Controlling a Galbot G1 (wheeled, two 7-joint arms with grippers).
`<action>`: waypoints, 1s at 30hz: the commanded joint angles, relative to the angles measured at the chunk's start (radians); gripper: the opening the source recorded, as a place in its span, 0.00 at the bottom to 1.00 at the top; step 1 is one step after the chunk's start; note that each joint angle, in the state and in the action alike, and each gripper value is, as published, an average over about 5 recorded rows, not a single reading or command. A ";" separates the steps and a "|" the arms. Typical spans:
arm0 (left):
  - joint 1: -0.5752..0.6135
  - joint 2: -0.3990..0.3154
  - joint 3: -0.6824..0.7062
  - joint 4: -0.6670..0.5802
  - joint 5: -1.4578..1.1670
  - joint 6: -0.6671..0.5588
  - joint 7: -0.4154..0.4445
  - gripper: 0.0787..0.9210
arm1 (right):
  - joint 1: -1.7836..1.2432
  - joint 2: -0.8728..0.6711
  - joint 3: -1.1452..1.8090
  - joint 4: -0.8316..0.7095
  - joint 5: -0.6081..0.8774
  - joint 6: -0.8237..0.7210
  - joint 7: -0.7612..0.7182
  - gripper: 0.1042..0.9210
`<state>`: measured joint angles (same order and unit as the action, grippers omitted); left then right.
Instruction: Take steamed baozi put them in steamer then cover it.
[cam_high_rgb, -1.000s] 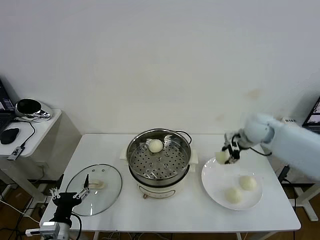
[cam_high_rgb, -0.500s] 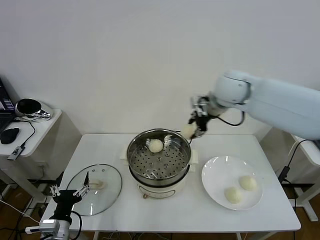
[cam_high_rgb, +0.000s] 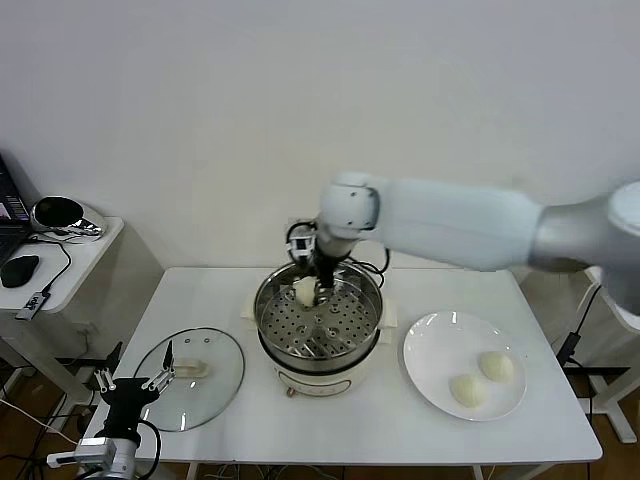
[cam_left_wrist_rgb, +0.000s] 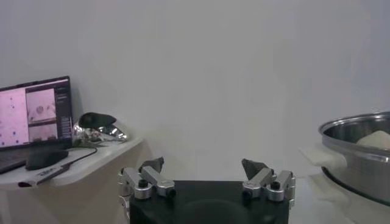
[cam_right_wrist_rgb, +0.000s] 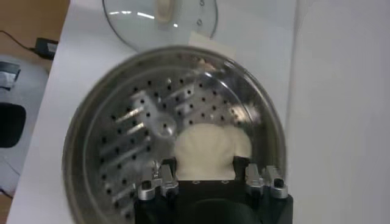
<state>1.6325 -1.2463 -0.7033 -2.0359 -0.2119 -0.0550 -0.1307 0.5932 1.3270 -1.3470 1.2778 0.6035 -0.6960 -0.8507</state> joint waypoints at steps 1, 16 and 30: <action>0.000 0.000 -0.001 0.000 -0.001 -0.001 -0.001 0.88 | -0.084 0.146 -0.006 -0.117 0.008 -0.029 0.017 0.58; 0.000 -0.003 0.000 0.002 -0.002 -0.008 -0.002 0.88 | -0.139 0.207 0.004 -0.221 -0.035 -0.030 0.007 0.68; -0.014 -0.002 0.019 0.000 -0.001 -0.001 0.000 0.88 | 0.157 -0.168 -0.008 0.059 -0.174 0.089 -0.240 0.88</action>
<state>1.6174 -1.2492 -0.6869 -2.0345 -0.2132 -0.0566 -0.1315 0.6256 1.3170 -1.3499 1.2256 0.4896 -0.6621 -0.9785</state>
